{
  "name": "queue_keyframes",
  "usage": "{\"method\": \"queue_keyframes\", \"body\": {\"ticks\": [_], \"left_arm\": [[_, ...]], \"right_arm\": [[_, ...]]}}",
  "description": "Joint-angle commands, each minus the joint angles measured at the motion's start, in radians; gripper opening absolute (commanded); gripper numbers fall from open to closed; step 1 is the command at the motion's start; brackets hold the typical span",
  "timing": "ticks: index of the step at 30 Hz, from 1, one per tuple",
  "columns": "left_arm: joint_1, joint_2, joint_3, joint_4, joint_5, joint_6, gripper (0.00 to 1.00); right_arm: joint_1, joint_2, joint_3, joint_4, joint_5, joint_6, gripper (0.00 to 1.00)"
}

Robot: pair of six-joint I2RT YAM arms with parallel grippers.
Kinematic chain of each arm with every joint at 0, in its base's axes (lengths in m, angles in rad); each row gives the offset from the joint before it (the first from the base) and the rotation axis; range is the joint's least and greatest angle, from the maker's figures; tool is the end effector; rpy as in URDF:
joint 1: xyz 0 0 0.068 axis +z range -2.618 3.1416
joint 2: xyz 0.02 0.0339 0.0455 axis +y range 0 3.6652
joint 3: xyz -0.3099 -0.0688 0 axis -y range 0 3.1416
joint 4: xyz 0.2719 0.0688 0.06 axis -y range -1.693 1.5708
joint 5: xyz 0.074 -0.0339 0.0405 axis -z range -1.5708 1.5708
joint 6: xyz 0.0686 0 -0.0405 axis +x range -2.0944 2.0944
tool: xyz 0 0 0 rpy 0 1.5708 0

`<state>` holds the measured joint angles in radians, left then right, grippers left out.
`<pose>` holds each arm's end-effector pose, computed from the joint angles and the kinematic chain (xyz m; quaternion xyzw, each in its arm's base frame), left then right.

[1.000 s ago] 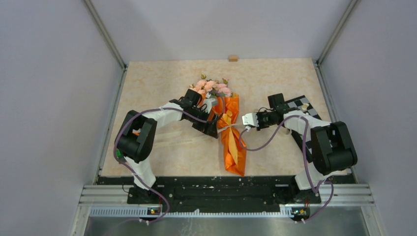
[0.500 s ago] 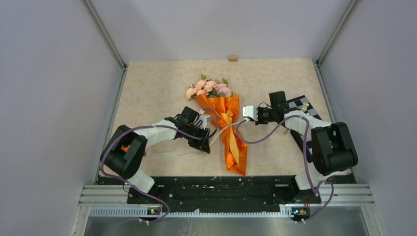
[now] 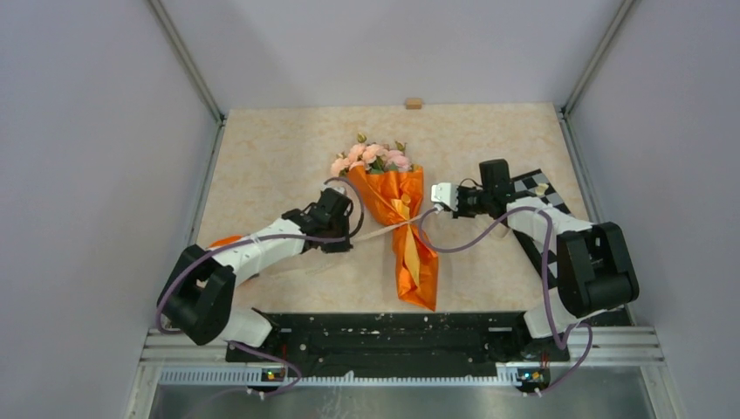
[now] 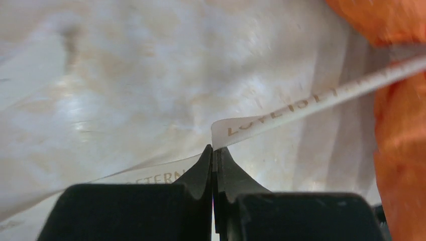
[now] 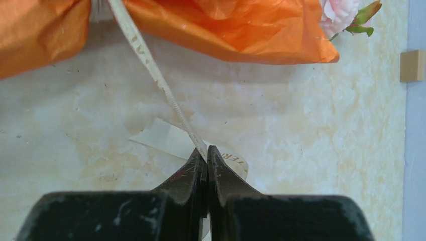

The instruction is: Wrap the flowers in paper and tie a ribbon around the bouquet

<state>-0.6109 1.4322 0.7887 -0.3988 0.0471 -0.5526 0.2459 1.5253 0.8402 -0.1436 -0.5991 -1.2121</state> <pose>0.2460 -0.1762 0.1822 0.0343 0.9644 -0.1625 0.2057 0.3230 0.1209 0.2012 -0.6730 0.5929 0.0826 0.4345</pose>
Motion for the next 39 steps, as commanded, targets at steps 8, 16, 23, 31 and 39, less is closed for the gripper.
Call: {"method": "queue_keyframes", "body": {"ticks": [8, 16, 23, 31, 39], "left_arm": [[0.154, 0.020, 0.050, -0.438, -0.487, -0.429, 0.00], [0.248, -0.059, -0.031, -0.356, -0.394, -0.383, 0.00], [0.175, -0.142, -0.002, -0.014, -0.067, -0.161, 0.00], [0.126, -0.042, 0.201, 0.152, 0.186, -0.041, 0.00], [0.117, 0.019, 0.250, 0.415, 0.316, -0.056, 0.00]], "right_arm": [[-0.059, -0.002, -0.031, -0.008, 0.145, -0.208, 0.00], [-0.082, 0.014, -0.043, -0.026, 0.122, -0.242, 0.00], [0.015, -0.033, -0.078, -0.096, 0.039, -0.332, 0.00], [0.167, -0.047, -0.064, -0.147, 0.032, -0.383, 0.10], [0.283, -0.034, 0.053, -0.378, 0.008, -0.419, 0.48]]}}
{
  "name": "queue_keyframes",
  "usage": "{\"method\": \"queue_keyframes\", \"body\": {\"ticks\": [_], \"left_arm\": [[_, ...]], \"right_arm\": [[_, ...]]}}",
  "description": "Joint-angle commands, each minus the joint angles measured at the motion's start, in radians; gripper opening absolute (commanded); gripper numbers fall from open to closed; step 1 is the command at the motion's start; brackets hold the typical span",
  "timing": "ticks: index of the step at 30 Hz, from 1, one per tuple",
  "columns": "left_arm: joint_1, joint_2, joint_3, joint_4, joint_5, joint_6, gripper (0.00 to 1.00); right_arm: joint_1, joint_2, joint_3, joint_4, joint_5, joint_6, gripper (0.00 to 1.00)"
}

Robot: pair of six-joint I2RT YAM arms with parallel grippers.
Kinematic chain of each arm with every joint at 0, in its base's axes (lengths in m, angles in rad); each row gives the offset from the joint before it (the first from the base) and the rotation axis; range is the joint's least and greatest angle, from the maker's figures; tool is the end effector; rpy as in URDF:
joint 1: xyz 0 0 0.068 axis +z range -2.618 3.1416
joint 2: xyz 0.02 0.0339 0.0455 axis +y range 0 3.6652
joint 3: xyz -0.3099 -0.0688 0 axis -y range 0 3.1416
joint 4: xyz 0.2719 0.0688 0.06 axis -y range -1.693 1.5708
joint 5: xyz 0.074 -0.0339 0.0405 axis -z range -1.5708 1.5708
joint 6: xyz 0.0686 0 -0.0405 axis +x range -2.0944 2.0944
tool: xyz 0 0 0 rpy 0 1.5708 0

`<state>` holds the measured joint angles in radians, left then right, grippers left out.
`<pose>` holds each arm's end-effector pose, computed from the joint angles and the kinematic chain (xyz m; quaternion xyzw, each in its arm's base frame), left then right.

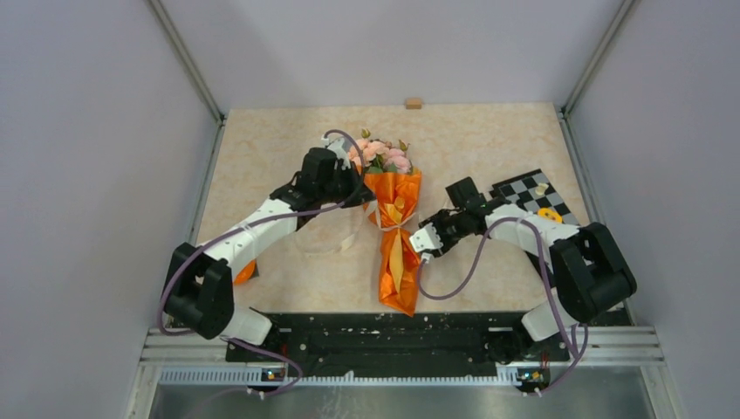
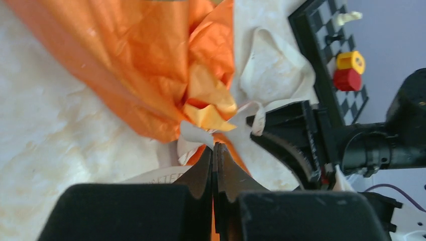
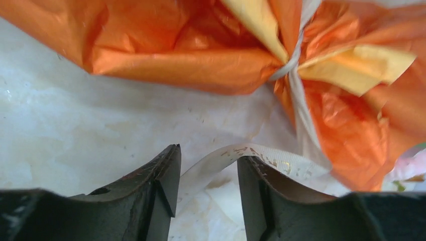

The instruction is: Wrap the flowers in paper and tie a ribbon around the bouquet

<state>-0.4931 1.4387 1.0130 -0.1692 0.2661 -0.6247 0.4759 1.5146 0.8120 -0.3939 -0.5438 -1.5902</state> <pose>0.3154 -0.1899 0.2845 0.0045 0.8777 -0.3457 0.3318 0.2588 0.1733 0.1749 -0.8365 0.4254 0.1019 0.3301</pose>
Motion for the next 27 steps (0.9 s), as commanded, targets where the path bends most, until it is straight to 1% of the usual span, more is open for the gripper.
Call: {"method": "queue_keyframes", "body": {"ticks": [1, 3, 4, 6, 7, 9, 10, 12, 14, 15, 18, 21, 24, 27], "left_arm": [[-0.002, 0.016, 0.035, 0.193, 0.104, 0.022, 0.00], [-0.002, 0.037, 0.066, 0.160, 0.127, 0.039, 0.00], [-0.002, 0.047, 0.081, 0.123, 0.139, 0.052, 0.00], [-0.005, 0.059, 0.098, 0.086, 0.154, 0.067, 0.00], [-0.005, 0.062, 0.105, 0.061, 0.155, 0.072, 0.00], [-0.005, 0.062, 0.116, 0.016, 0.144, 0.075, 0.00], [-0.005, 0.059, 0.123, -0.012, 0.135, 0.074, 0.00], [-0.005, 0.051, 0.129, -0.055, 0.117, 0.062, 0.00], [-0.005, 0.046, 0.140, -0.103, 0.097, 0.051, 0.00], [-0.004, 0.042, 0.144, -0.123, 0.081, 0.046, 0.00], [-0.004, 0.046, 0.154, -0.140, 0.076, 0.035, 0.00], [-0.004, 0.075, 0.178, -0.145, 0.174, 0.030, 0.00], [-0.003, 0.099, 0.205, -0.152, 0.220, 0.019, 0.00], [-0.002, 0.117, 0.233, -0.176, 0.239, 0.007, 0.00]], "right_arm": [[0.061, -0.024, 0.095, -0.138, -0.052, -0.035, 0.51], [0.070, -0.026, 0.126, -0.145, -0.035, -0.035, 0.54], [0.070, -0.031, 0.150, -0.115, -0.008, -0.026, 0.56], [0.071, -0.041, 0.189, -0.026, 0.089, 0.051, 0.61], [0.069, -0.037, 0.222, -0.018, 0.173, 0.058, 0.63], [0.066, -0.014, 0.311, -0.034, 0.286, 0.104, 0.64], [0.061, -0.001, 0.362, -0.067, 0.316, 0.136, 0.65], [0.045, 0.021, 0.463, -0.184, 0.327, 0.188, 0.68], [0.032, 0.035, 0.513, -0.266, 0.332, 0.231, 0.69], [0.024, 0.035, 0.509, -0.248, 0.340, 0.275, 0.69], [-0.026, 0.023, 0.441, -0.088, 0.335, 0.407, 0.69], [-0.083, 0.024, 0.367, 0.026, 0.307, 0.483, 0.69], [-0.136, 0.078, 0.381, 0.036, 0.271, 0.551, 0.69], [-0.180, 0.175, 0.426, -0.016, 0.226, 0.611, 0.69]]}}
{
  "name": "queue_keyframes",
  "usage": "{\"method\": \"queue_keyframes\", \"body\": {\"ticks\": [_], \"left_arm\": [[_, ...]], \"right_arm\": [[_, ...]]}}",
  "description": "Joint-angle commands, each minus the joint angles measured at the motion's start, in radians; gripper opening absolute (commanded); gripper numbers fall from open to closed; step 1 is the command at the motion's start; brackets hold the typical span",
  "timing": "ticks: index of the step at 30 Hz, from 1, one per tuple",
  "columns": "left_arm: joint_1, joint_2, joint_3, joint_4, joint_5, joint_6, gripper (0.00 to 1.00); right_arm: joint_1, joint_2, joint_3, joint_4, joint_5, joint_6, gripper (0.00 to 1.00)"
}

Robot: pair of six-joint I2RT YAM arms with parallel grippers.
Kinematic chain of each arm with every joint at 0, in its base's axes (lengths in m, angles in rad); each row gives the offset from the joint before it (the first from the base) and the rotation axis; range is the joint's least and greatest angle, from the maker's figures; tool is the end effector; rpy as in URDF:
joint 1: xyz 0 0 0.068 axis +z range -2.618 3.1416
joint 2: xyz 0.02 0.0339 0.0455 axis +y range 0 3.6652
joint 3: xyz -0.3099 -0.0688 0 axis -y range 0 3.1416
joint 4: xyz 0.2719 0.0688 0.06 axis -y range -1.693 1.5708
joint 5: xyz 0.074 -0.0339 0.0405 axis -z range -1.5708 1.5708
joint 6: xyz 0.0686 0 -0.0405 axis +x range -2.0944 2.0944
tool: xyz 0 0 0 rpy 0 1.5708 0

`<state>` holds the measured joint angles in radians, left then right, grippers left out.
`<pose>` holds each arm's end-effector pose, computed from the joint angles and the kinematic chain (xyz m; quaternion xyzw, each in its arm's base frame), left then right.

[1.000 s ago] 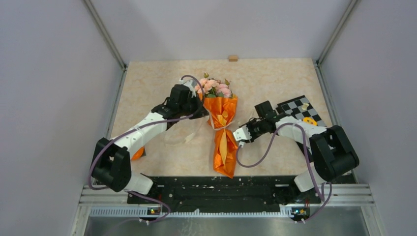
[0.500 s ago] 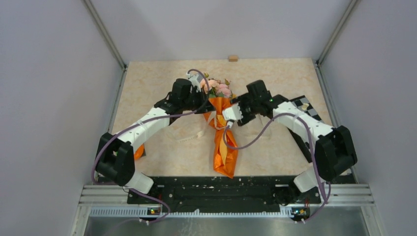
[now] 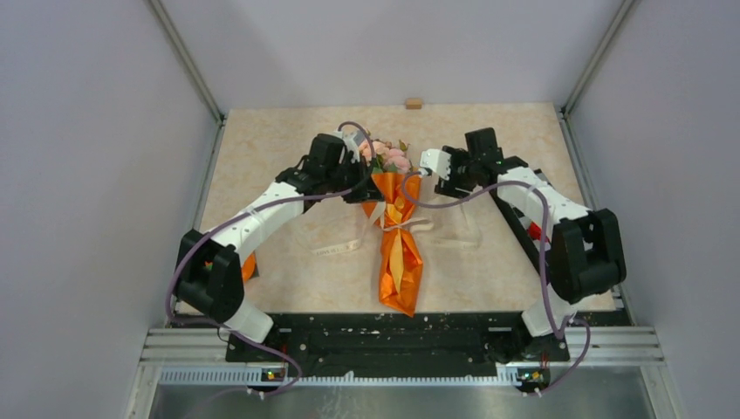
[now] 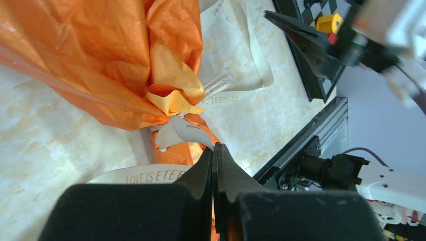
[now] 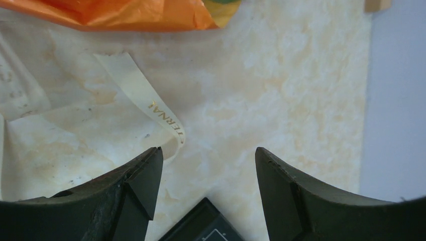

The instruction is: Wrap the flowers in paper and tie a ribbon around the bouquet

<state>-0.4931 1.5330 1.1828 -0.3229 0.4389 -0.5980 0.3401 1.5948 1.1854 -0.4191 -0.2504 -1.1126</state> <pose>0.3303 -0.2106 0.3014 0.0482 0.8831 -0.3874 0.2603 0.3674 0.1480 0.2666 -0.6479 0.6612 -0.0278 0.3772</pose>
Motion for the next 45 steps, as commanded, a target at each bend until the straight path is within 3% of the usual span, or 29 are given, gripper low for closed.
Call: {"method": "queue_keyframes", "body": {"ticks": [1, 11, 14, 16, 17, 23, 27, 30, 35, 45], "left_arm": [[-0.002, 0.028, 0.073, -0.034, 0.070, -0.020, 0.00], [-0.002, 0.055, 0.096, -0.118, 0.070, -0.029, 0.00], [-0.002, 0.047, 0.079, -0.106, 0.061, -0.026, 0.00], [-0.002, 0.037, 0.066, -0.088, 0.062, -0.020, 0.00], [-0.002, 0.031, 0.059, -0.080, 0.059, -0.018, 0.00], [-0.001, 0.003, 0.004, -0.013, 0.048, -0.002, 0.00], [-0.004, -0.015, -0.041, 0.058, 0.045, 0.000, 0.00], [-0.003, -0.027, -0.074, 0.112, 0.072, 0.000, 0.00], [-0.008, -0.064, -0.132, 0.192, 0.090, -0.006, 0.00], [-0.023, -0.146, -0.227, 0.282, 0.058, 0.002, 0.00]], "right_arm": [[-0.053, 0.131, 0.071, -0.015, -0.084, 0.147, 0.68], [-0.057, 0.376, 0.174, 0.016, -0.009, 0.366, 0.57], [-0.058, 0.404, 0.201, -0.019, 0.019, 0.403, 0.32], [-0.057, 0.398, 0.196, -0.015, 0.031, 0.426, 0.04], [-0.057, 0.384, 0.192, -0.006, 0.036, 0.442, 0.00], [-0.011, 0.126, 0.158, 0.164, 0.120, 0.663, 0.00], [0.151, -0.068, 0.180, 0.293, 0.221, 0.807, 0.00], [0.234, -0.125, 0.224, 0.420, 0.182, 0.965, 0.00], [0.357, -0.061, 0.406, 0.494, 0.086, 1.103, 0.00], [0.525, 0.295, 0.893, 0.499, 0.065, 1.211, 0.00]]}}
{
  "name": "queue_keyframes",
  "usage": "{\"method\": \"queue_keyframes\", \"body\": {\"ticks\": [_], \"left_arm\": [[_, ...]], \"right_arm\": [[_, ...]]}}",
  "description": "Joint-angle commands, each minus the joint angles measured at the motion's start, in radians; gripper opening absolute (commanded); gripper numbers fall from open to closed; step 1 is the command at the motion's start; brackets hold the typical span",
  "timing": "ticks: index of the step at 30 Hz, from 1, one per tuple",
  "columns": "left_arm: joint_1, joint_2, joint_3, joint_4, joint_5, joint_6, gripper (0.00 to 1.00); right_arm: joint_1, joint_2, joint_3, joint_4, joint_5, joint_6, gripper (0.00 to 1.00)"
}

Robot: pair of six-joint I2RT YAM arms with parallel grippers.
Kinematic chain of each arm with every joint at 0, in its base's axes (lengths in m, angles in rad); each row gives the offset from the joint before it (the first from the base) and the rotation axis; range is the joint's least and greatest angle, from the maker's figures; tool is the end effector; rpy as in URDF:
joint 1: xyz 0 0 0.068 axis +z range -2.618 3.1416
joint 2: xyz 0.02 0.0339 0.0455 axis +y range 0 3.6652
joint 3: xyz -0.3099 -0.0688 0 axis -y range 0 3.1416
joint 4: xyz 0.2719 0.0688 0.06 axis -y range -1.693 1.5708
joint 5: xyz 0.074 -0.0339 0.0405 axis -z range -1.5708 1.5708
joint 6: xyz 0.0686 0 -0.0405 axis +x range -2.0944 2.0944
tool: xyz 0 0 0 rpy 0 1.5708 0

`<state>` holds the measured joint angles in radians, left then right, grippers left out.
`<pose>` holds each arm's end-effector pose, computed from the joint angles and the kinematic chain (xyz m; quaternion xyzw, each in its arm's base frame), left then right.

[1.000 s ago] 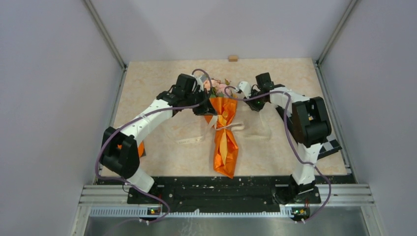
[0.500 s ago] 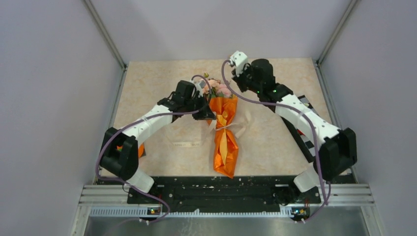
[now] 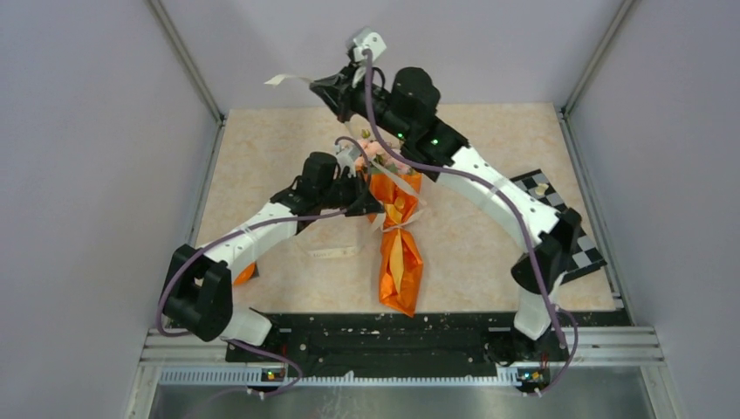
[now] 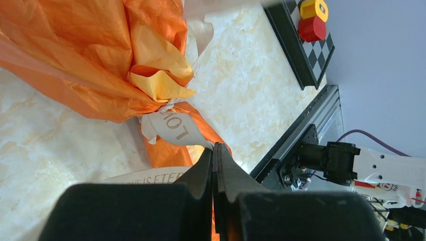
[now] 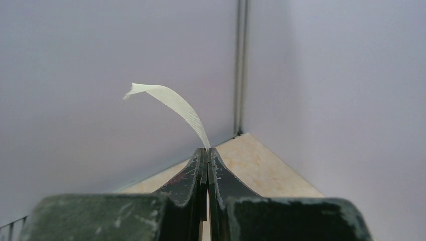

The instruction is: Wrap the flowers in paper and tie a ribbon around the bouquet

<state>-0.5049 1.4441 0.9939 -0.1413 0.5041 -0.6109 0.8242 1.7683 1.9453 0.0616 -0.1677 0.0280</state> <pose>0.3017 -0.2046 0.2819 0.0719 0.8596 -0.4278 0.2699 0.3145 0.3568 0.5578 -0.2994 0.5421 0.3710 0.6920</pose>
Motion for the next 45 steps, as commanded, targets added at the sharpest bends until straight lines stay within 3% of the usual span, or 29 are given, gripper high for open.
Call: {"method": "queue_keyframes", "body": {"ticks": [1, 5, 10, 12, 13, 15, 20, 28, 35, 40, 45], "left_arm": [[-0.013, -0.065, -0.054, 0.114, -0.003, 0.012, 0.00], [-0.029, -0.091, -0.097, 0.176, 0.002, -0.005, 0.00], [-0.046, -0.117, -0.150, 0.218, -0.015, -0.018, 0.00], [-0.048, -0.119, -0.160, 0.227, -0.015, -0.029, 0.00], [-0.049, -0.116, -0.161, 0.227, -0.016, -0.039, 0.00], [-0.049, -0.110, -0.159, 0.227, -0.023, -0.061, 0.00], [-0.049, -0.108, -0.158, 0.234, -0.048, -0.109, 0.00], [-0.049, -0.082, -0.136, 0.206, -0.087, -0.191, 0.00], [-0.047, -0.016, -0.099, 0.217, -0.057, -0.302, 0.00], [-0.048, 0.015, -0.055, 0.199, -0.041, -0.332, 0.00], [-0.049, 0.014, -0.042, 0.212, -0.044, -0.371, 0.00]], "right_arm": [[0.049, 0.169, 0.173, 0.018, -0.027, 0.080, 0.00], [0.083, 0.293, 0.299, -0.033, -0.063, 0.117, 0.00], [0.122, 0.310, 0.280, -0.097, -0.021, 0.052, 0.00], [0.123, 0.316, 0.301, -0.158, -0.070, 0.040, 0.11], [0.123, 0.321, 0.325, -0.201, -0.081, 0.027, 0.27], [0.123, 0.320, 0.363, -0.281, -0.083, 0.011, 0.43], [0.122, 0.219, 0.260, -0.329, 0.031, -0.081, 0.56], [0.065, -0.136, -0.153, -0.178, 0.371, -0.110, 0.66], [-0.003, -0.583, -0.782, 0.005, 0.528, 0.104, 0.67], [-0.003, -0.821, -1.195, 0.115, 0.302, 0.236, 0.64], [0.001, -0.770, -1.355, 0.279, 0.095, 0.326, 0.61]]}}
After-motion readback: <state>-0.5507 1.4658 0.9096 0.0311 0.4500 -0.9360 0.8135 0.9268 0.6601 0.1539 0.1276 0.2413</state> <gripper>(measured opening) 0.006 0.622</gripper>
